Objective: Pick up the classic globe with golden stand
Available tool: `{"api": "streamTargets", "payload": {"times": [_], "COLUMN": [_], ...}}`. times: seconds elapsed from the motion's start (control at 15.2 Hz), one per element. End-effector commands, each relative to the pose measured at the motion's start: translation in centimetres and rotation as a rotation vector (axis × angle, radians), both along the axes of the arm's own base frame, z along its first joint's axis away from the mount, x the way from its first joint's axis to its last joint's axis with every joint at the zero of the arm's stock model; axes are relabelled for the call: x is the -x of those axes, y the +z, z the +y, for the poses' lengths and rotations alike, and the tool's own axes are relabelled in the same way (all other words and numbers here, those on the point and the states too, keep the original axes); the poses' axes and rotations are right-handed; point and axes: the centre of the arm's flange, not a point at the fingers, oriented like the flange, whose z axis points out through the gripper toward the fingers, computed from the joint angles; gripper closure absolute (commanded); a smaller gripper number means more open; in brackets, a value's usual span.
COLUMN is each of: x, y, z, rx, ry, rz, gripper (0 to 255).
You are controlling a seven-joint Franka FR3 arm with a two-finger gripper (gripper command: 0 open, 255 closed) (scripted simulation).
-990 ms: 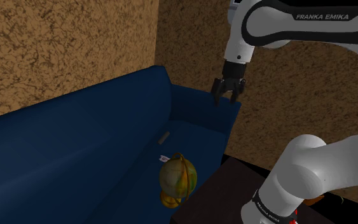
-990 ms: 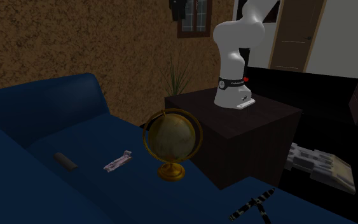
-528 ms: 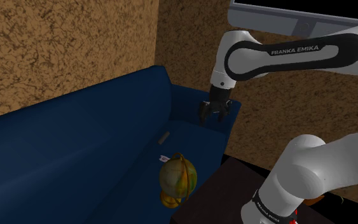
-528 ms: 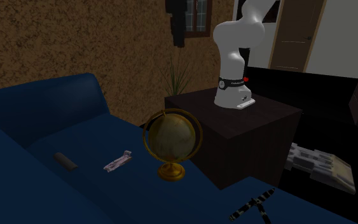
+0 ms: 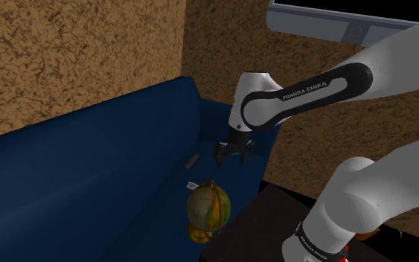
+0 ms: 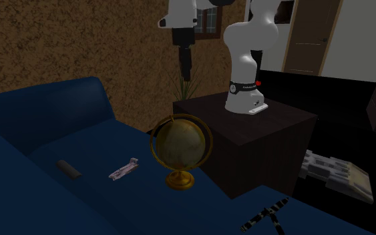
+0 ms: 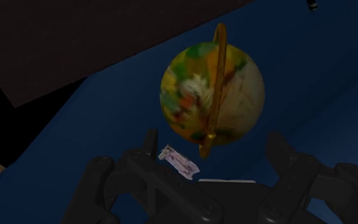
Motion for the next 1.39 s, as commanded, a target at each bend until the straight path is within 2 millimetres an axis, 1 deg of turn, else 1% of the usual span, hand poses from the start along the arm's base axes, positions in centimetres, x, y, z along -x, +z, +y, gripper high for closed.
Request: {"api": "streamTargets", "payload": {"times": [0.0,0.33,0.86,0.99,1.06,1.32], "x": [-0.5,-2.0,-2.2,-2.2,-2.2,-2.1], "y": [-2.5,-8.7,-13.1,-13.4,-13.3,-13.3], "z": [0.2,1.7,1.9,1.9,1.9,1.9], "rx": [0.002,0.005,0.006,0.006,0.006,0.006], "ry": [-0.022,-0.073,-0.078,-0.078,-0.078,-0.078], "rz": [-0.008,-0.022,-0.023,-0.023,-0.023,-0.023], "gripper": [0,0,0,0,255,255]}}
